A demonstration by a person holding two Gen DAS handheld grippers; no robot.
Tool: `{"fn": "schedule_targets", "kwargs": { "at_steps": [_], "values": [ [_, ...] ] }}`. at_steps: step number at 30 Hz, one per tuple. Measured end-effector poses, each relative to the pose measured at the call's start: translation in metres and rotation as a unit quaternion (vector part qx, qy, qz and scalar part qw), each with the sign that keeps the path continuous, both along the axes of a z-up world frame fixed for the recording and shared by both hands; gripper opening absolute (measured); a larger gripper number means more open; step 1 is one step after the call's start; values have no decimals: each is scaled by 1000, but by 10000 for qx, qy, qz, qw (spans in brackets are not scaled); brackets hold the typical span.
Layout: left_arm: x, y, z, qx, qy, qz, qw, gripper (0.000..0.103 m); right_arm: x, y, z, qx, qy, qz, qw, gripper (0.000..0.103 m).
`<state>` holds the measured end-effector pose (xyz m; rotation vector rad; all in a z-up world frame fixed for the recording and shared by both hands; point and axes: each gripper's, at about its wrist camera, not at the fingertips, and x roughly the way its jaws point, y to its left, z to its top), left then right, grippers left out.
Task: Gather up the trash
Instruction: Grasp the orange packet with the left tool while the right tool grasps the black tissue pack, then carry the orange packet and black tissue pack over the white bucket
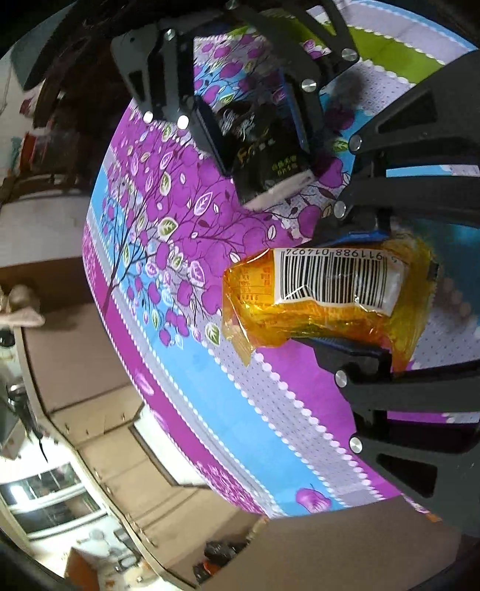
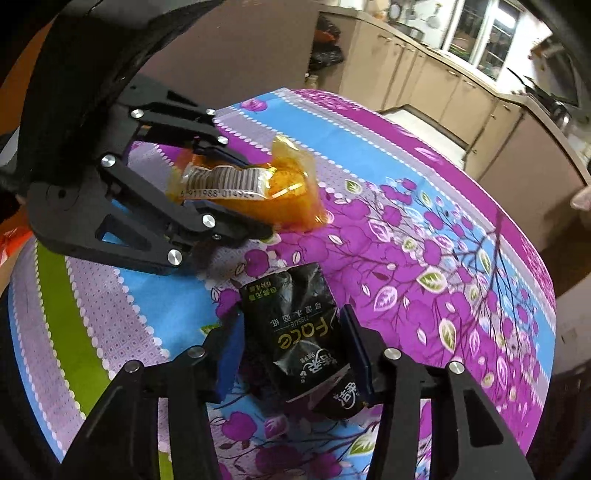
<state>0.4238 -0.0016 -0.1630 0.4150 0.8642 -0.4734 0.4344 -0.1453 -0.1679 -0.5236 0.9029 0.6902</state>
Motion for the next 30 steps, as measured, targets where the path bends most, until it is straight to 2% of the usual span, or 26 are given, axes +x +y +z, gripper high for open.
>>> {"fn": "schedule_targets", "kwargs": {
  "at_steps": [6,13,20,25,30],
  "values": [
    [-3,4,0,-75,-145,419,9990,36,-12,-8,0,71,-58,-387,9992,49],
    [-12,12,4,-81,-334,911,9952,36,-25,-26,6,375,-117,-1041,9938,47],
    [-30,24,26,-250,-722,1424,9869,36,-47,-47,24,877,-314,-1748,9802,45],
    [-47,24,41,-293,-995,1658,9807,36,-65,-57,37,1219,-431,-2050,9702,44],
    [-66,20,59,-333,-1247,1813,9749,36,-88,-60,54,1354,-748,-2279,9613,44]
  ]
}}
